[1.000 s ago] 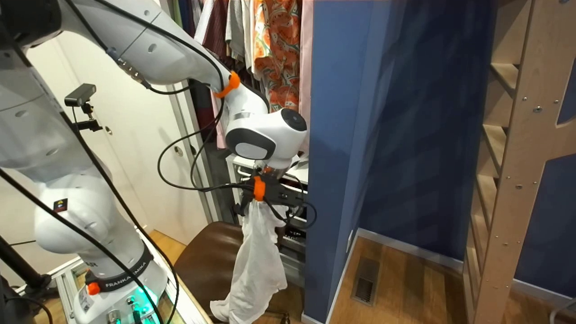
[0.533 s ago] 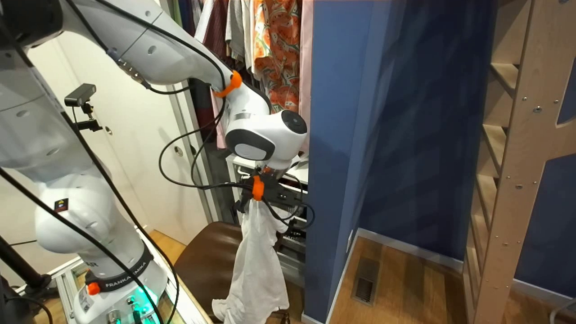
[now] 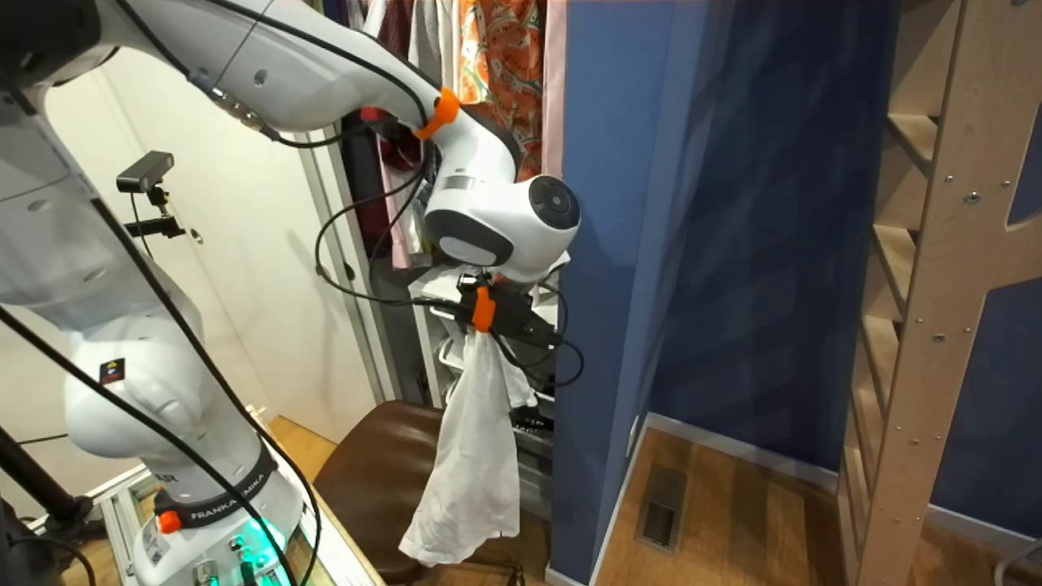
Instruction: Put the white shirt on the hanger in the closet
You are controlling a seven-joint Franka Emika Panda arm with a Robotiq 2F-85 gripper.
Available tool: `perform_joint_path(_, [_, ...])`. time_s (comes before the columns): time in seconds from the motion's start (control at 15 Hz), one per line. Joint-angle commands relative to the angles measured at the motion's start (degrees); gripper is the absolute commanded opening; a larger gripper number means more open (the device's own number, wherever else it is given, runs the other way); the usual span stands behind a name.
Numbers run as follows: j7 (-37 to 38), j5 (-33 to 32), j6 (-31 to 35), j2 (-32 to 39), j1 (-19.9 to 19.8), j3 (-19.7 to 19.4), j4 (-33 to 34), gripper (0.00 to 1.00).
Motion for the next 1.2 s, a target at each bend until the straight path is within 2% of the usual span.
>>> perform_joint_path(0.0, [-3.8, 7.2, -3.61, -2.66, 0.44, -1.63, 2.74, 0.04])
perform_joint_path(0.6, [-8.7, 10.13, -14.15, -2.98, -0.73, -4.58, 10.21, 0.04])
perform_joint_path(1.13, [-9.45, 18.75, -16.49, -5.45, -1.25, -5.78, 12.42, 0.04])
